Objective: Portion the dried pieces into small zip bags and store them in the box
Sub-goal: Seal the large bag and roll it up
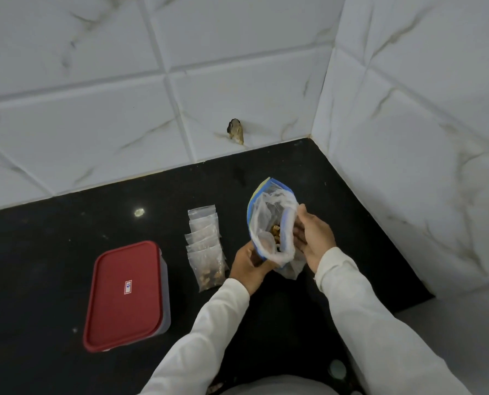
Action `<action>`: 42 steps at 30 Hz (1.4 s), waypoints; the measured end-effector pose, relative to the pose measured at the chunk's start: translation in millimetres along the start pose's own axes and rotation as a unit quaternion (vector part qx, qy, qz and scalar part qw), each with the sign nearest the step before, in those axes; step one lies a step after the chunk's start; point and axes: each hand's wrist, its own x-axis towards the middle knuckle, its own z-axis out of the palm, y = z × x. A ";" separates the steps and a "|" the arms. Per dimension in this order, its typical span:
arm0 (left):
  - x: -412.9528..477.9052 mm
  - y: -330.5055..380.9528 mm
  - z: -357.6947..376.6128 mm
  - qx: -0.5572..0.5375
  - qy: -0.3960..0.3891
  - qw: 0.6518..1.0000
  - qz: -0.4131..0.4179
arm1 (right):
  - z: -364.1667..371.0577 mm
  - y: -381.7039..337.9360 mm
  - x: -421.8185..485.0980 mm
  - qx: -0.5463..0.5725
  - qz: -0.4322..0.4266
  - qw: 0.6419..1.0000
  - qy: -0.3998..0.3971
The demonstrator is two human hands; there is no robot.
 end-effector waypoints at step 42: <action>-15.7 69.5 18.7 -0.070 0.161 0.977 -0.121 | -10.4 -3.4 -45.2 -0.281 -0.244 0.927 0.041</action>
